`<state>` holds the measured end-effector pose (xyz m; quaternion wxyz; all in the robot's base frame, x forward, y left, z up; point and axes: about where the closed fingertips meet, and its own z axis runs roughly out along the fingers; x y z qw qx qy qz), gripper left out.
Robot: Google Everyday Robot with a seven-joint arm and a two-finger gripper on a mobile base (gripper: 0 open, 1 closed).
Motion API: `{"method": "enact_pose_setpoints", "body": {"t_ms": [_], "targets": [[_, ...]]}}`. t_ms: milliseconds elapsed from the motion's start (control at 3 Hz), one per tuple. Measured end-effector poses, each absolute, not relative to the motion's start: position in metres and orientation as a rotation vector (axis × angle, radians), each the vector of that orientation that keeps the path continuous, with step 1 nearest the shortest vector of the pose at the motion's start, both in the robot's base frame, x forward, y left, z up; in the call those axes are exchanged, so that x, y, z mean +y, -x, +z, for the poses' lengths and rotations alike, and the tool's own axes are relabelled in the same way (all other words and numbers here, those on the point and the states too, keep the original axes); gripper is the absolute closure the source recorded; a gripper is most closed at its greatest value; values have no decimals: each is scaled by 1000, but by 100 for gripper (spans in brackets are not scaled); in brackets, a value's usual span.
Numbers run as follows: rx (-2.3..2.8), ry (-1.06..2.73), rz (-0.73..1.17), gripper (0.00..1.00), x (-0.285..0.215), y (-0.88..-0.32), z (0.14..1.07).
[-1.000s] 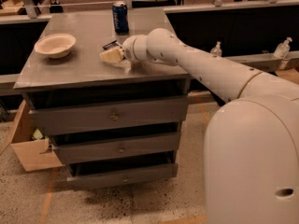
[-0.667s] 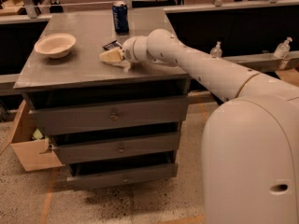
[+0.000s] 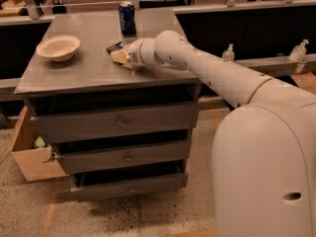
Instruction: Move rxbar blueberry near paper bowl
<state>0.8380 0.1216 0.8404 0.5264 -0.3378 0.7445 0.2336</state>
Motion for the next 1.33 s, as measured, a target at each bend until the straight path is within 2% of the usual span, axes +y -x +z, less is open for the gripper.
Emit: {"method": "enact_pose_setpoints", "body": {"t_ms": [333,667,1333], "targets": [[1763,839,544,87,126,-836,843],[1739,883,531,100,131,-835,849],[1699,985,541,100,145,-828,863]]}}
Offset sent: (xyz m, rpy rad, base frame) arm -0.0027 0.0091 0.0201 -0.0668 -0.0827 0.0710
